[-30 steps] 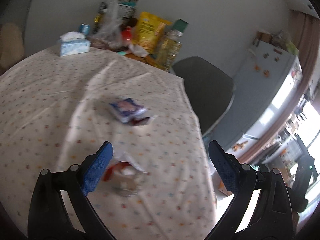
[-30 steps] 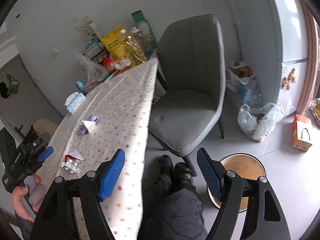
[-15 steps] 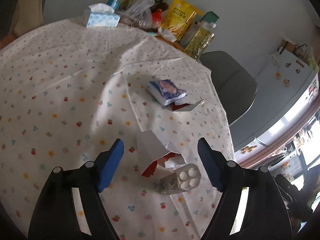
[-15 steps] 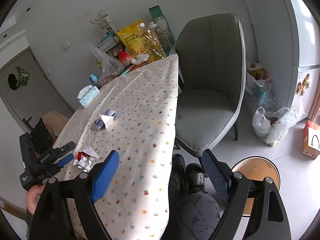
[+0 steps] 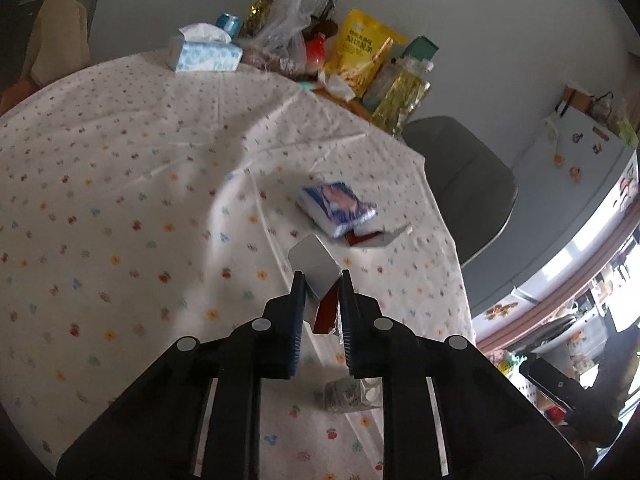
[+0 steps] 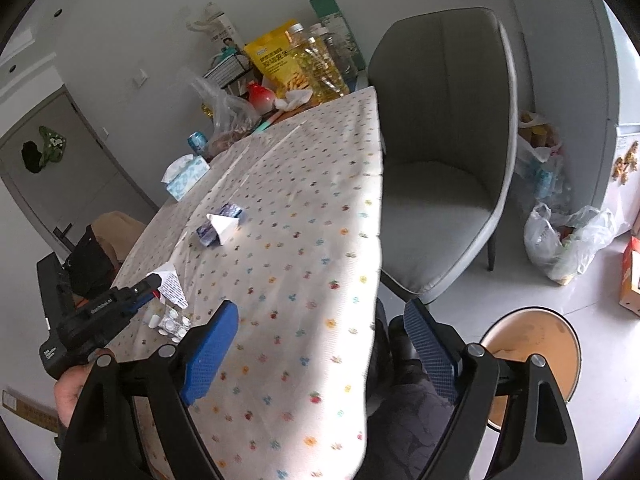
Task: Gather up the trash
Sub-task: 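Carry the white paper with the left tool over the bucket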
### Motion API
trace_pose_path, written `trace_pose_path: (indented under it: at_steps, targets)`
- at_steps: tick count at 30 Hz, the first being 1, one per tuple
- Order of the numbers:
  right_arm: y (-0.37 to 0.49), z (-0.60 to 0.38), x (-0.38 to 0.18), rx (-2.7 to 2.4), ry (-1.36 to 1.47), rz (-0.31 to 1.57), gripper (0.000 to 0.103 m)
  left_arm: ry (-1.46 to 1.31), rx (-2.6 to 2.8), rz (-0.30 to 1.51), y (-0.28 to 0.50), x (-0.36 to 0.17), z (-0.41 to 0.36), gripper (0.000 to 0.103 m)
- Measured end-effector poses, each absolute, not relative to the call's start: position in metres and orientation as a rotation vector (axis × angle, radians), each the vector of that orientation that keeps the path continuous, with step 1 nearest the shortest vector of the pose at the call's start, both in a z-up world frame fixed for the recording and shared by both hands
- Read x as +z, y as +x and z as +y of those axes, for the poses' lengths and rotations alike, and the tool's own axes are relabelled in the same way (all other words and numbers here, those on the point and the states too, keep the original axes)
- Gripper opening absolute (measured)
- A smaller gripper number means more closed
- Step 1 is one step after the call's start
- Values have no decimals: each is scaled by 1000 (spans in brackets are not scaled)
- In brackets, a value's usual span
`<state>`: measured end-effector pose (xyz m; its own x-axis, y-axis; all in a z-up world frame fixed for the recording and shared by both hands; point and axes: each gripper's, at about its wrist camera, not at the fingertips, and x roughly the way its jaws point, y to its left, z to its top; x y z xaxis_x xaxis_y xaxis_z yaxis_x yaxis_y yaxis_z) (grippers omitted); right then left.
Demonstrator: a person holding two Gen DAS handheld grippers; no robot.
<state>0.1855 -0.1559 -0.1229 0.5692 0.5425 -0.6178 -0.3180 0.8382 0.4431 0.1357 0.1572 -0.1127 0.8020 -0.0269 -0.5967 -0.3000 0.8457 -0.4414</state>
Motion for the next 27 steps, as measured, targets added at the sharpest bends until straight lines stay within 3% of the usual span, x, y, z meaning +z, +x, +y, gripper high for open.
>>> trace_pose_path:
  at_steps: [14, 27]
  targets:
    - [224, -60, -103, 634, 187, 812, 83, -608, 230, 544, 115, -104, 205, 17]
    - [275, 25, -110, 646, 85, 848, 74, -690, 312, 508, 101, -117, 251, 17]
